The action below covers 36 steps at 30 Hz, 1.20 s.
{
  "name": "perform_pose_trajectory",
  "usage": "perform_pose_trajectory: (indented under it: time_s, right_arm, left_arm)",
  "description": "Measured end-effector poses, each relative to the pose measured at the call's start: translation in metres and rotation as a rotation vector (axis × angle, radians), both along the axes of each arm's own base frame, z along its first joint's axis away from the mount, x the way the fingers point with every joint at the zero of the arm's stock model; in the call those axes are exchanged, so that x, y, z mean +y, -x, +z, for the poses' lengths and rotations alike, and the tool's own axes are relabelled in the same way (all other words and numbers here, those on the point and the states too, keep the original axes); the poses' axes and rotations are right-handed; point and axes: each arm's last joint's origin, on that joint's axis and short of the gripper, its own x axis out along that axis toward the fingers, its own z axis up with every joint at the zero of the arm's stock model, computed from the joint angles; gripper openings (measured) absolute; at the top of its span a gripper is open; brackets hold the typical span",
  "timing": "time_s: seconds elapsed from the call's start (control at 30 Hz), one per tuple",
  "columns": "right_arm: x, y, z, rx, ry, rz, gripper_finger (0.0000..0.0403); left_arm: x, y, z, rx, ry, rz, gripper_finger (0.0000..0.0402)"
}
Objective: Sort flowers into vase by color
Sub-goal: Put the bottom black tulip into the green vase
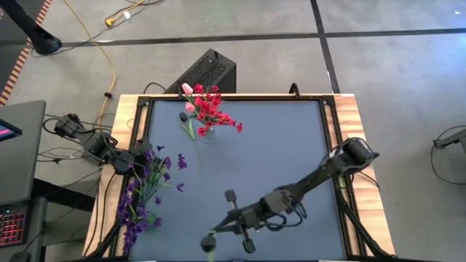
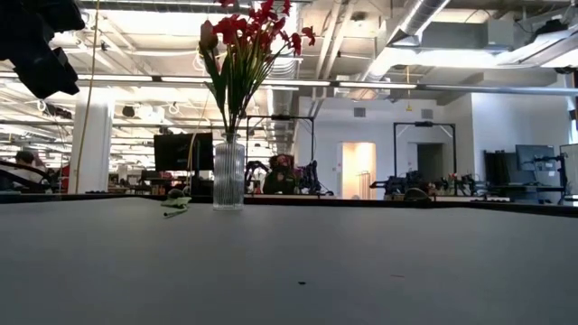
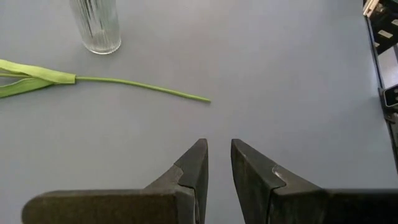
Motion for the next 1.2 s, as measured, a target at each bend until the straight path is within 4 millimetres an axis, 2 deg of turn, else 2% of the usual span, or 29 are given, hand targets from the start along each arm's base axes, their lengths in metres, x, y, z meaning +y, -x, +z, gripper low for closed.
perform_pose_trajectory:
  time_s: [0.1,0.27,0.37,0.5,0.67,0.77,0.9,1.2]
  right_arm:
    - [-0.007,-0.018,-0.003,-0.106,0.038,0.091,0.0016]
    - [-0.016,-0.059,-0.002,-0.203,0.075,0.215,0.0016]
    - [-0.021,-0.085,-0.004,-0.254,0.103,0.279,0.0016]
    - [-0.03,-0.111,-0.006,-0.326,0.144,0.324,0.0016]
    - [-0.039,-0.137,-0.016,-0.426,0.246,0.29,0.0016]
    - [-0.039,-0.148,-0.026,-0.474,0.301,0.259,0.0016]
    - [-0.038,-0.159,-0.038,-0.513,0.339,0.234,0.0016]
    - [-0.034,-0.172,-0.045,-0.573,0.329,0.219,0.0016]
  left_arm:
    - [0.0,0.0,0.0,-0.003,-0.004,0.005,0.0057]
    - [0.0,0.0,0.005,-0.016,0.008,-0.007,0.0057]
    - [0.001,0.003,0.022,-0.058,0.009,-0.055,0.0057]
    - [0.006,0.011,0.05,-0.127,-0.088,-0.125,0.0057]
    - [0.018,0.023,0.072,-0.161,-0.279,-0.057,0.0057]
    - [0.023,0.027,0.072,-0.139,-0.369,-0.001,0.0057]
    - [0.024,0.028,0.065,-0.09,-0.386,0.004,0.0057]
    - [0.02,0.024,0.052,-0.043,-0.354,-0.021,0.0057]
